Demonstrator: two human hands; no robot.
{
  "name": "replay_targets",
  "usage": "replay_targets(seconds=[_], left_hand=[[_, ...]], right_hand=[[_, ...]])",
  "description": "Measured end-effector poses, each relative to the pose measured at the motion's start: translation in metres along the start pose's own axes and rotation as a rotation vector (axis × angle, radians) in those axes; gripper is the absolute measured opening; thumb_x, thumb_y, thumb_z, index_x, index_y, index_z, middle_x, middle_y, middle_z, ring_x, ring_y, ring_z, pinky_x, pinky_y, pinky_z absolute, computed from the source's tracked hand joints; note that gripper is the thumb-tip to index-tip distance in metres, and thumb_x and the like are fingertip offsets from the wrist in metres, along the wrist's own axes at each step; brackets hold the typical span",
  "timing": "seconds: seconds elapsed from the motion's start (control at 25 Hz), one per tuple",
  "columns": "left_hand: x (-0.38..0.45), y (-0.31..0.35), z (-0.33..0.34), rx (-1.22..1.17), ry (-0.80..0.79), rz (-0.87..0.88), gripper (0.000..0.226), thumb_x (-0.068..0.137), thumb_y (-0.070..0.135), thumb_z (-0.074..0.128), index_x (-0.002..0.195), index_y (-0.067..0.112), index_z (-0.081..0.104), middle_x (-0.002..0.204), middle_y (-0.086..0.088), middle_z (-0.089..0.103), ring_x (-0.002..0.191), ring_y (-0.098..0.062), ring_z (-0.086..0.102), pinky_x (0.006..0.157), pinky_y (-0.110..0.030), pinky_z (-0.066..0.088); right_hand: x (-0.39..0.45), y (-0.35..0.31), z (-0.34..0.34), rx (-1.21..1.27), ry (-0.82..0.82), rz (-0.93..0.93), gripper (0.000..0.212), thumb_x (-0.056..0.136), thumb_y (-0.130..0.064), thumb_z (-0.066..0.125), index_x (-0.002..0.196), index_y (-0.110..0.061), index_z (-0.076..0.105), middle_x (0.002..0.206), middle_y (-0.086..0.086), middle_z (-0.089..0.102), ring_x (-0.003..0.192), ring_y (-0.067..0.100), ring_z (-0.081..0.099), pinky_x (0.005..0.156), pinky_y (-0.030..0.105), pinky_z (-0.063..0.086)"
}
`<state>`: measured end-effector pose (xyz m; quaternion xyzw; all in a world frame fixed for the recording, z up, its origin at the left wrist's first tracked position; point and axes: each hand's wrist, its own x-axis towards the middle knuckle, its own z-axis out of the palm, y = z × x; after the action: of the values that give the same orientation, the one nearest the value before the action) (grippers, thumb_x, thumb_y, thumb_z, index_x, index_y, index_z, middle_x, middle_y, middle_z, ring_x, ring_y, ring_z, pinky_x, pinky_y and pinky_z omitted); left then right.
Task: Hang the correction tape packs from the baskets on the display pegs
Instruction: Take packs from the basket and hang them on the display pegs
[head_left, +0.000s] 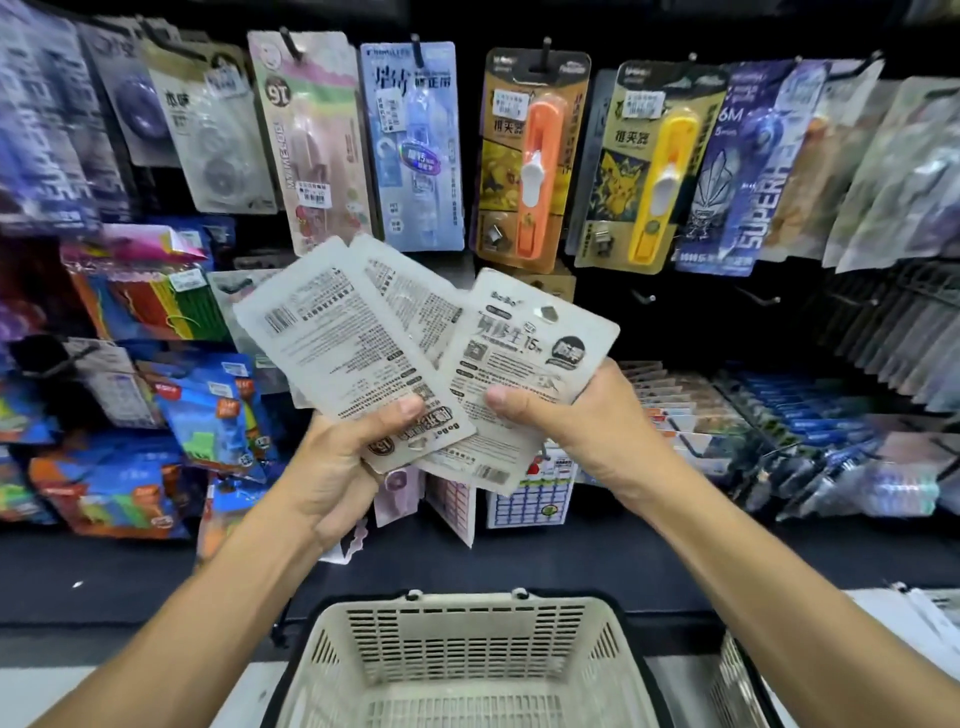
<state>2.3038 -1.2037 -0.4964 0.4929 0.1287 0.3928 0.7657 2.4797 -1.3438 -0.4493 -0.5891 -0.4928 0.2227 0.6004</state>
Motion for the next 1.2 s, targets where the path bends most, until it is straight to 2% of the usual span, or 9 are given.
replay_targets(seconds=[0.16,0.32,0.56,0.68,0.76,0.88,1.04,1.12,1.2], left_hand=[[-0.008,0.0,0.01,-0.218,-0.083,-0.141,0.069,0.053,0.01,0.096,0.118,0.013,0.073,0.115,-0.012,0.076,0.099,-0.026,0.076,0.067,-0.041,0.063],[-0.015,0.006,0.017,-0.175,-0.03,-0.157,0.067,0.037,0.026,0.103,0.1,0.022,0.082,0.112,-0.011,0.078,0.096,-0.026,0.077,0.082,-0.047,0.06],[-0.008,0.01,0.014,-0.21,0.15,-0.249,0.029,0.061,0.015,0.086,0.09,0.018,0.084,0.114,-0.014,0.076,0.093,-0.027,0.077,0.097,-0.052,0.054],[-0.004,0.014,0.009,-0.175,0.166,-0.243,0.036,0.058,0.018,0.088,0.094,0.018,0.083,0.117,-0.015,0.075,0.095,-0.027,0.075,0.103,-0.048,0.047],[0.0,0.015,0.007,-0.184,0.159,-0.184,0.041,0.06,0.013,0.086,0.101,0.017,0.08,0.118,-0.015,0.075,0.095,-0.027,0.076,0.093,-0.046,0.055],[0.005,0.015,0.006,-0.247,0.188,-0.137,0.036,0.069,0.011,0.078,0.104,0.018,0.076,0.112,-0.011,0.077,0.091,-0.024,0.078,0.082,-0.044,0.059],[0.009,0.013,0.004,-0.25,0.247,-0.072,0.045,0.073,0.011,0.073,0.117,0.018,0.069,0.111,-0.008,0.078,0.093,-0.022,0.077,0.089,-0.044,0.057],[0.008,0.008,0.01,-0.152,0.287,-0.036,0.05,0.07,0.007,0.078,0.118,0.015,0.069,0.11,-0.011,0.078,0.09,-0.025,0.077,0.083,-0.044,0.058],[0.006,-0.002,0.02,0.027,0.346,-0.011,0.046,0.069,0.004,0.082,0.112,0.012,0.072,0.099,-0.012,0.08,0.08,-0.027,0.078,0.064,-0.043,0.063]], right_hand=[[-0.003,-0.005,-0.003,0.166,0.031,-0.107,0.046,0.08,-0.025,0.079,0.121,-0.018,0.059,0.114,-0.004,0.076,0.105,0.015,0.073,0.081,0.027,0.059],[-0.009,-0.001,-0.007,0.343,0.043,0.006,0.049,0.081,-0.021,0.074,0.127,-0.015,0.058,0.117,0.0,0.075,0.104,0.02,0.074,0.073,0.025,0.059],[-0.002,0.008,0.001,0.359,0.181,0.057,0.031,0.087,-0.015,0.072,0.117,-0.016,0.066,0.11,0.001,0.078,0.096,0.018,0.075,0.066,0.026,0.059],[0.001,0.013,-0.003,0.425,0.151,0.101,0.033,0.084,-0.025,0.068,0.115,-0.018,0.066,0.109,0.002,0.078,0.093,0.017,0.075,0.066,0.029,0.06],[0.005,0.013,-0.009,0.465,0.153,0.104,0.034,0.083,-0.029,0.065,0.115,-0.018,0.067,0.11,0.003,0.078,0.093,0.018,0.075,0.067,0.03,0.061],[0.013,0.013,-0.023,0.589,0.314,0.119,0.027,0.092,-0.029,0.061,0.117,-0.02,0.067,0.111,0.002,0.077,0.097,0.02,0.075,0.069,0.035,0.062],[0.017,0.018,-0.042,0.606,0.752,0.283,0.005,0.102,-0.029,0.056,0.101,-0.025,0.061,0.102,0.003,0.078,0.088,0.024,0.076,0.074,0.049,0.062],[0.015,0.014,-0.037,0.503,0.865,0.278,0.009,0.099,-0.021,0.062,0.095,-0.027,0.057,0.094,-0.004,0.077,0.083,0.022,0.076,0.069,0.045,0.063],[0.011,0.004,-0.017,0.396,0.8,0.142,0.024,0.094,-0.008,0.066,0.099,-0.031,0.059,0.089,-0.014,0.077,0.085,0.014,0.076,0.062,0.032,0.062]])
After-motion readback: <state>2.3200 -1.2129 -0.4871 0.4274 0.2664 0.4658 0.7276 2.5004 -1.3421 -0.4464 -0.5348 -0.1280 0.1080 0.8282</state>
